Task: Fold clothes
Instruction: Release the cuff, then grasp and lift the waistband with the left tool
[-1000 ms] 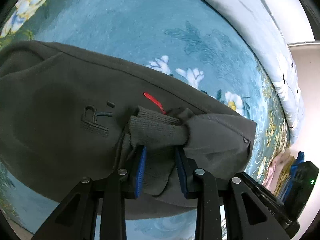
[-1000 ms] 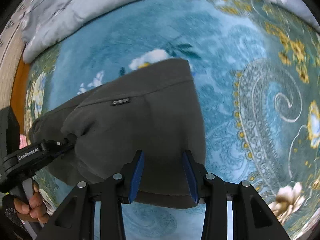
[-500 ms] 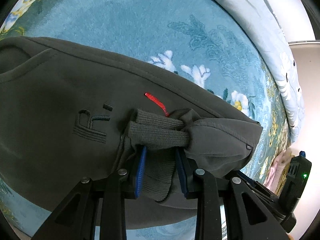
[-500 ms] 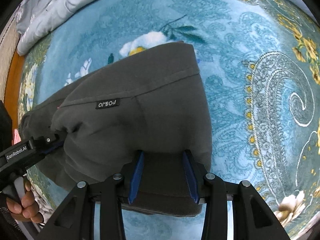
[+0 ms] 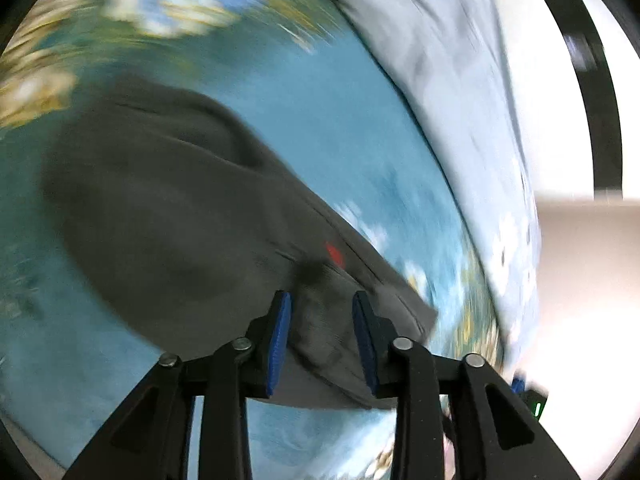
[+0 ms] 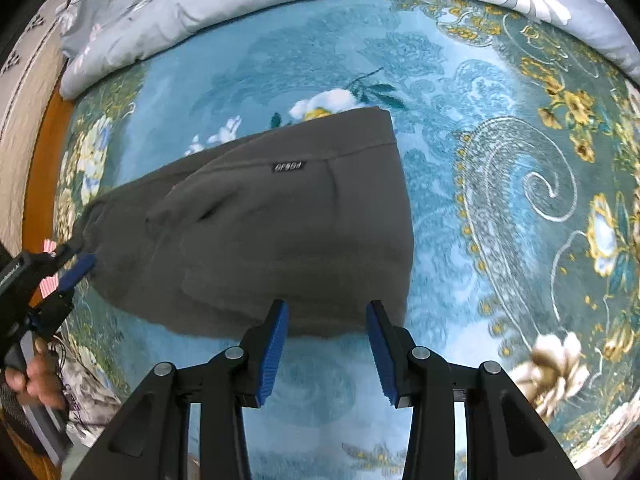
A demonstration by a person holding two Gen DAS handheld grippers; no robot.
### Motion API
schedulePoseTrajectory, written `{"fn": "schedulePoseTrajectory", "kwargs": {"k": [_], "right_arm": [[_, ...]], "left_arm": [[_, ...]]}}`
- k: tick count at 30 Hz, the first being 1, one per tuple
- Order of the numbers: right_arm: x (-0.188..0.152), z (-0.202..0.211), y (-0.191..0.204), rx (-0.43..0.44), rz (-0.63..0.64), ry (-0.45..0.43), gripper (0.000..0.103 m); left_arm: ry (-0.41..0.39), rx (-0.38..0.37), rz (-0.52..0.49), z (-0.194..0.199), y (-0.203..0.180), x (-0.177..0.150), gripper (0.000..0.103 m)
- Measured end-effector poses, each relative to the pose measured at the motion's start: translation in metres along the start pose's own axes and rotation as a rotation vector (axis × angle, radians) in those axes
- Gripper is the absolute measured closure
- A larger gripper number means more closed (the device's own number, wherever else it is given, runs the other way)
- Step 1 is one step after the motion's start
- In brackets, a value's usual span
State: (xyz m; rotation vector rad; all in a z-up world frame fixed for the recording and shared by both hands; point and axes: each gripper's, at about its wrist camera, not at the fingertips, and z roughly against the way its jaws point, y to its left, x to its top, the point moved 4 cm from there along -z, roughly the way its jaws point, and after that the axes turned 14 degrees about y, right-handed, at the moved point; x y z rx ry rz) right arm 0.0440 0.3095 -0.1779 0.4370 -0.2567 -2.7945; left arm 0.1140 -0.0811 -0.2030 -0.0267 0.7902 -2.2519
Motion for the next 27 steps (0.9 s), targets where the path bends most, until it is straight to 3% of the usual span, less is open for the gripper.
{"fn": "schedulePoseTrajectory", "kwargs": {"k": [3,6,10,15,17,21,27], "right_arm": [[-0.014,0.007,0.004,0.003,-0.018,0.005,0.059],[-0.028,0.018,0.0,-0.017,-0.013,0.018,0.059],[-0.036,0.023,0.004,-0.065,0.003,0.026,0.059],[-0.045,0.032,0.005,-0.141,0.021,0.045,0.059],[-0.046,0.037,0.008,-0.166,0.035,0.044,0.059],[-0.047,0.045,0.016,-0.21,0.067,0.043,0.059],[-0.045,0.045,0.037,-0.24,0.114,0.048,0.059]], "left_arm": [[-0.099,0.004,0.17,0.036,0.06,0.005,0.058],[-0.159,0.01,0.312,0.047,0.104,0.007,0.048],[-0.148,-0.038,0.415,0.053,0.15,0.008,0.042],[-0.143,-0.086,0.467,0.045,0.124,0.001,0.039],[-0.147,-0.1,0.474,0.045,0.124,-0.009,0.039],[-0.157,-0.098,0.449,0.025,0.124,0.008,0.036],[-0.192,-0.188,0.461,0.021,0.129,0.001,0.037]]}}
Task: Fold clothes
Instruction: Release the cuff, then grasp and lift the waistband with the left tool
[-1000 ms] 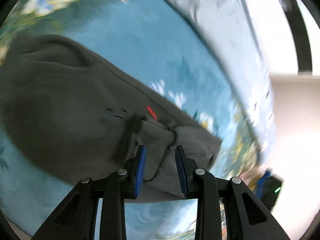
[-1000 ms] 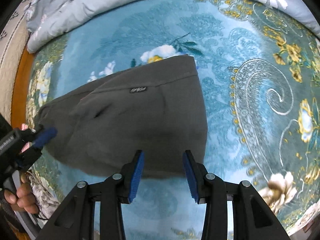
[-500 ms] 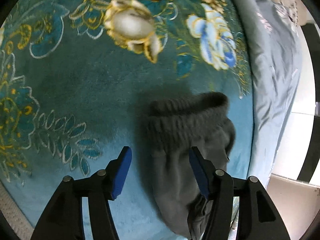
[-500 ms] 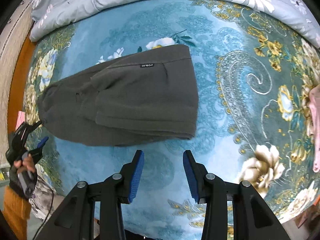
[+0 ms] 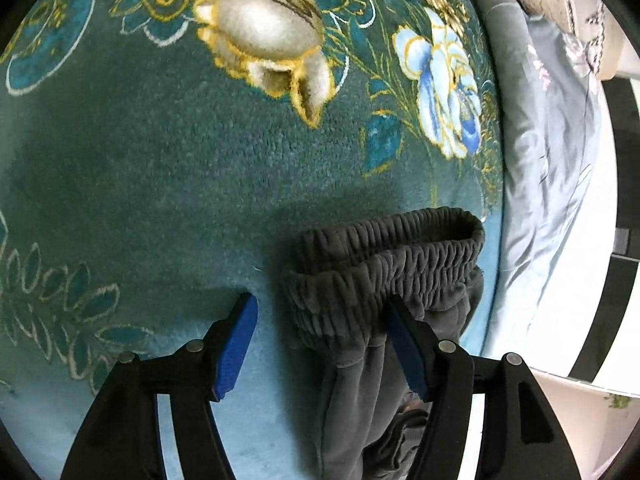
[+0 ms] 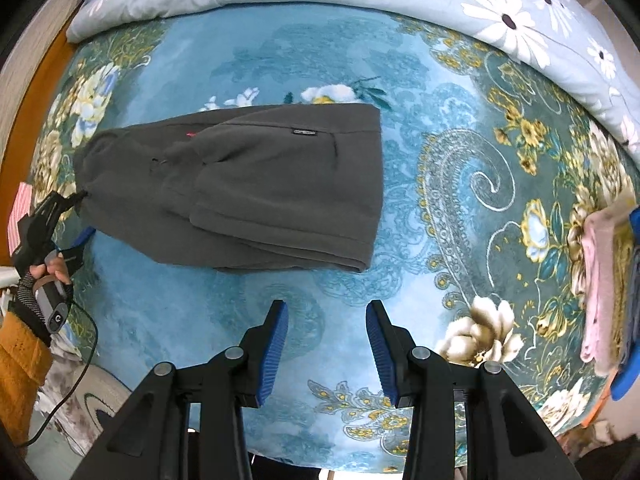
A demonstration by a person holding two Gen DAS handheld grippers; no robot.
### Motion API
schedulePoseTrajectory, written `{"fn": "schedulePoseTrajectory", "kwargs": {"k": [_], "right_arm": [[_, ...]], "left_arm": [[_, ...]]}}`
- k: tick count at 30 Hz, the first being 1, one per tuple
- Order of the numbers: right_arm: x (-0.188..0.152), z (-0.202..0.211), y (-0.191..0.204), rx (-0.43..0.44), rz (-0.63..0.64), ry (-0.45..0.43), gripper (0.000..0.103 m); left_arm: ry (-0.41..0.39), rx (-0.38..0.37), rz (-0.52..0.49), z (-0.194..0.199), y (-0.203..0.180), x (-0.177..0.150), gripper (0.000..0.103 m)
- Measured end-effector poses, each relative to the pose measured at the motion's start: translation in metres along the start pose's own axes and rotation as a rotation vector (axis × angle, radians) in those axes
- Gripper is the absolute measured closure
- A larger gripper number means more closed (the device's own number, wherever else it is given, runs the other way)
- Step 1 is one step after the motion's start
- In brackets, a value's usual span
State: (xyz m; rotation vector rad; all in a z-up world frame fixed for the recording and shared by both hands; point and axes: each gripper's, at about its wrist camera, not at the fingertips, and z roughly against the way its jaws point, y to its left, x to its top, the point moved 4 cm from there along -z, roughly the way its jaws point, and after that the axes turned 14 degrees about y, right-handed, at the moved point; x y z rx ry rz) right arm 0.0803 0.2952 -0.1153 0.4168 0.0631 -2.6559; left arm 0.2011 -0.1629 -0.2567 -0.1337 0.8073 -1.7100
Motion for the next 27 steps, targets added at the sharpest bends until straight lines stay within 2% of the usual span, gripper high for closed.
{"fn": "schedulePoseTrajectory", "kwargs": {"k": [2,3,9,13,16,21,27], "right_arm": [[0.001,0.001,0.009,-0.007,0.021,-0.002,0.059],[0.001,0.002,0.013,-0.009,0.031,-0.004,0.059],[-0.001,0.006,0.032,-0.01,0.072,-0.019,0.059],[0.0,0.005,0.033,0.014,0.05,-0.024,0.059],[0.0,0.003,0.033,0.036,0.022,-0.023,0.059],[-0.001,0.01,0.039,0.067,0.036,-0.056,0.059],[0.001,0.015,0.025,0.108,-0.013,-0.089,0.059]], "left_arm": [[0.004,-0.053,0.016,0.0,0.003,-0.003,0.046],[0.006,-0.075,0.024,0.001,0.004,-0.005,0.054],[0.004,-0.114,0.013,0.002,-0.003,-0.008,0.061],[-0.02,-0.096,-0.087,0.018,-0.025,-0.024,0.062],[-0.046,-0.053,-0.163,0.025,-0.053,-0.038,0.063],[-0.08,0.024,-0.389,0.016,-0.129,-0.056,0.063],[-0.112,0.154,-0.74,0.012,-0.206,-0.13,0.063]]}}
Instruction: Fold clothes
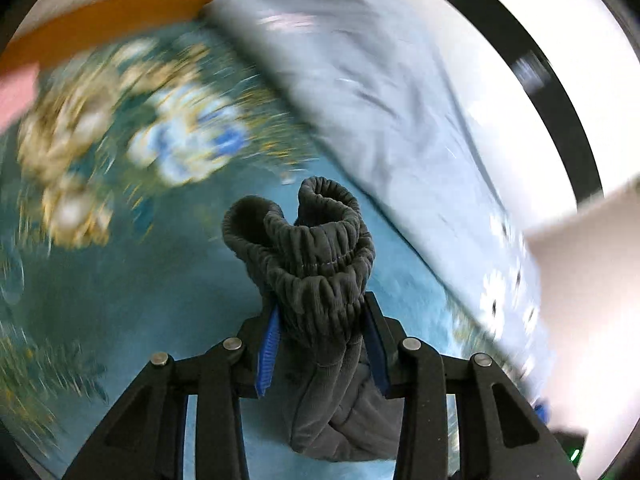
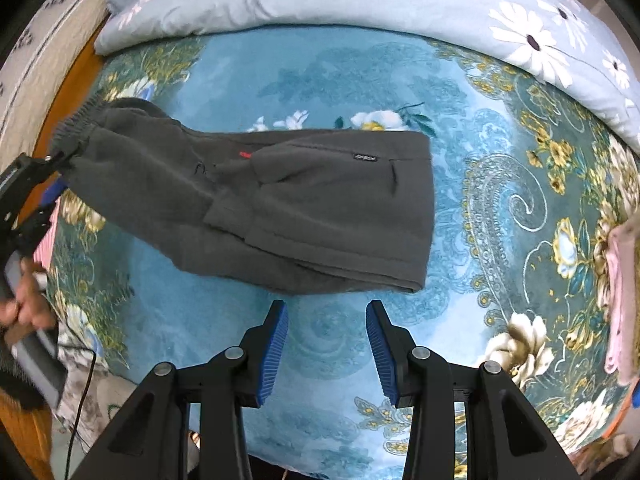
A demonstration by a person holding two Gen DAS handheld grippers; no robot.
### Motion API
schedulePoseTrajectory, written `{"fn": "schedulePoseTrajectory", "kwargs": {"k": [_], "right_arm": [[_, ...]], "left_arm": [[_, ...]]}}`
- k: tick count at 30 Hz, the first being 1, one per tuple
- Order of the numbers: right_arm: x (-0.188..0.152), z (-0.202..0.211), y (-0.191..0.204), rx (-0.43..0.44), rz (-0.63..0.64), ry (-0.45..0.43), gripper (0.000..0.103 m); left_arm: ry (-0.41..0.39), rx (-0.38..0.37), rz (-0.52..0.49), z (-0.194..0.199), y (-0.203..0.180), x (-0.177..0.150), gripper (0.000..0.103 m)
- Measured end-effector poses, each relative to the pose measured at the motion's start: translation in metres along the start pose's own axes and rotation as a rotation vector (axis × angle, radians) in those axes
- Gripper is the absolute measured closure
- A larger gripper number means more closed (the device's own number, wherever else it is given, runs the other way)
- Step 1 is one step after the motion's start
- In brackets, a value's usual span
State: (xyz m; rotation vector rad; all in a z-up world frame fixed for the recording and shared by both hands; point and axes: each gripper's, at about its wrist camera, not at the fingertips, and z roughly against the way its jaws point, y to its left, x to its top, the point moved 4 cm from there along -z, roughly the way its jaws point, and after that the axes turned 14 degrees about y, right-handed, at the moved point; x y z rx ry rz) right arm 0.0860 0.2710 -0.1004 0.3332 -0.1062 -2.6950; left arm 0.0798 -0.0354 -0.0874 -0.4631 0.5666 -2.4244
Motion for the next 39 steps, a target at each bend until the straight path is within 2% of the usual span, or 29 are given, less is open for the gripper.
{"fn": "schedulePoseTrajectory", "kwargs": {"k": [6,10,20,25,28,33,34,39], "right_arm": [[-0.003,0.004,-0.036,0.025,-0.083,-0.016,0.059],[-0.004,0.006,-0.069,0.039,-0.162,-0.027,0.059],[-0.004,-0.006,-0.144,0.093,-0.34,-0.032,0.059],[-0.008,-0.022,-0.174,0.11,-0.42,-0.009,0.059],[-0.01,-0.029,-0.185,0.117,-0.447,0.001,0.059],[-0.007,-0.037,-0.192,0.132,-0.468,0.006,0.059],[-0.006,-0.037,-0.192,0.134,-0.468,0.005,0.059],[0.0,-0.034,-0.19,0.144,-0.463,-0.02,0.059]], "left_arm": [[0.009,0.115,-0.248,-0.017,-0.093,-0.017,0.064],[0.036,0.246,-0.388,-0.047,-0.142,-0.035,0.064],[0.138,0.448,-0.7,-0.113,-0.211,-0.106,0.064],[0.243,0.52,-0.848,-0.154,-0.223,-0.149,0.063],[0.297,0.561,-0.907,-0.173,-0.221,-0.168,0.063],[0.342,0.579,-0.912,-0.18,-0.22,-0.178,0.059],[0.355,0.57,-0.903,-0.18,-0.221,-0.178,0.054],[0.451,0.454,-0.809,-0.169,-0.223,-0.173,0.054]]}}
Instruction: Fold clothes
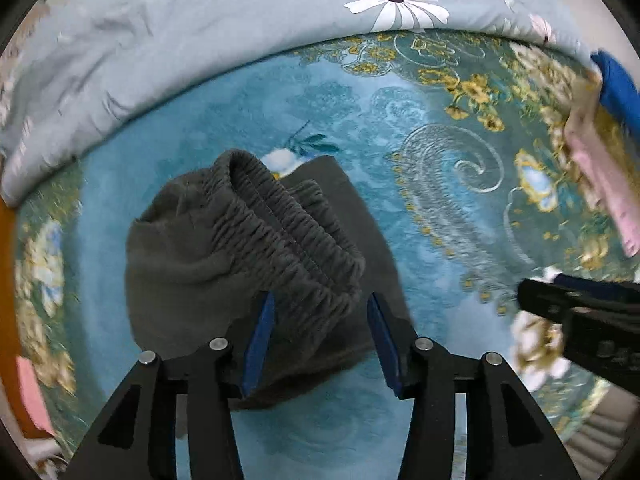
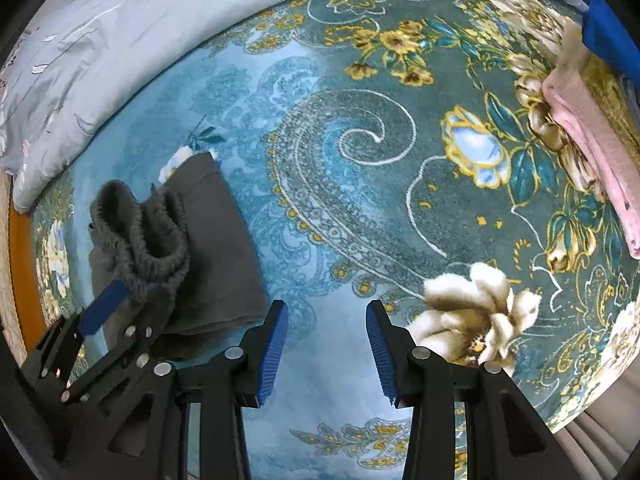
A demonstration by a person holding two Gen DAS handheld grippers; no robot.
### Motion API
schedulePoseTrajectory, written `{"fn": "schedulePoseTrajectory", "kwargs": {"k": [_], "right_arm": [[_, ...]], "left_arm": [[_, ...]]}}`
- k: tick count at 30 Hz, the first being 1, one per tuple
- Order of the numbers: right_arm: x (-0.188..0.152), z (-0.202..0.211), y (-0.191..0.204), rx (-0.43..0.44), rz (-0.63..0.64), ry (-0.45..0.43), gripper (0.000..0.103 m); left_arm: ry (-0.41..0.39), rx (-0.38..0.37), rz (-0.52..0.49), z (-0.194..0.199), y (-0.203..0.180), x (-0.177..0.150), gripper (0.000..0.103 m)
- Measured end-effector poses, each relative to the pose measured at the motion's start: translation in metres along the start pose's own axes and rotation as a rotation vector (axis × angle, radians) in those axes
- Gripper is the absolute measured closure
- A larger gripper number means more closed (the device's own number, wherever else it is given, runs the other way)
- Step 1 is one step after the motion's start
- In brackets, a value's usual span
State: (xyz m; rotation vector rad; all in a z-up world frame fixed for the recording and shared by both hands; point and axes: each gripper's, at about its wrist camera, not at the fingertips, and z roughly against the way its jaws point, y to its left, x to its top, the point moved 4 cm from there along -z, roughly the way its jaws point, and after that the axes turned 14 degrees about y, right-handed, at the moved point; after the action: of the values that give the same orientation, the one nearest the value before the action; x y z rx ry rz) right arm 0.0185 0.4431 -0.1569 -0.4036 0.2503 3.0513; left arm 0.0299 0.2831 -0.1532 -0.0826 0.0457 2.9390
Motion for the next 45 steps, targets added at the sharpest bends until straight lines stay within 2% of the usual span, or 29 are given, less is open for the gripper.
{"fn": "schedulePoseTrajectory", "kwargs": {"k": [5,7,8,9,13,16,18,21,24,27,29,36,38,40,41,42,44,45], "right_arm": [[0.012,0.01,0.009,0.103,0.015,-0.031,0.059],[0.017,0.012,0.02,0.177,0.047,-0.033,0.054],[0.019,0.013,0.026,0.214,0.063,-0.034,0.046],[0.021,0.011,0.033,0.241,0.08,-0.027,0.043],[0.027,0.003,0.071,0.32,0.165,0.0,0.043],[0.027,-0.002,0.106,0.347,0.264,0.016,0.041],[0.03,-0.01,0.125,0.334,0.325,0.028,0.037],[0.041,-0.027,0.141,0.31,0.358,0.073,0.036],[0.045,-0.032,0.151,0.359,0.379,0.093,0.036],[0.05,-0.046,0.156,0.334,0.41,0.13,0.036],[0.06,-0.058,0.156,0.323,0.386,0.163,0.036],[0.067,-0.057,0.169,0.418,0.368,0.181,0.035],[0.067,-0.057,0.173,0.41,0.382,0.183,0.038],[0.068,-0.058,0.171,0.387,0.376,0.181,0.049],[0.068,-0.058,0.168,0.39,0.368,0.181,0.059],[0.067,-0.056,0.165,0.411,0.36,0.184,0.069],[0.063,-0.049,0.159,0.522,0.345,0.202,0.085],[0.06,-0.044,0.158,0.586,0.344,0.212,0.087]], "left_arm": [[-0.026,-0.177,0.076,0.032,0.034,-0.006,0.053],[-0.048,-0.184,0.155,0.04,0.068,-0.014,0.051],[-0.047,-0.171,0.207,0.038,0.088,-0.018,0.051],[-0.034,-0.149,0.271,0.034,0.11,-0.022,0.051],[0.057,-0.115,0.535,0.006,0.185,-0.04,0.051],[0.096,-0.119,0.652,-0.011,0.214,-0.049,0.051],[0.116,-0.154,0.694,-0.023,0.22,-0.053,0.051],[0.172,-0.194,0.736,-0.043,0.219,-0.058,0.051],[0.23,-0.177,0.726,-0.062,0.208,-0.064,0.051],[0.232,-0.172,0.735,-0.07,0.202,-0.071,0.05],[0.237,-0.187,0.74,-0.074,0.202,-0.073,0.05],[0.249,-0.184,0.697,-0.076,0.198,-0.071,0.049],[0.253,-0.193,0.709,-0.078,0.198,-0.072,0.049],[0.257,-0.215,0.736,-0.079,0.198,-0.074,0.049],[0.258,-0.228,0.746,-0.08,0.198,-0.075,0.049],[0.259,-0.24,0.756,-0.08,0.198,-0.076,0.049],[0.258,-0.261,0.764,-0.08,0.197,-0.078,0.049],[0.257,-0.269,0.764,-0.08,0.196,-0.078,0.049]]}}
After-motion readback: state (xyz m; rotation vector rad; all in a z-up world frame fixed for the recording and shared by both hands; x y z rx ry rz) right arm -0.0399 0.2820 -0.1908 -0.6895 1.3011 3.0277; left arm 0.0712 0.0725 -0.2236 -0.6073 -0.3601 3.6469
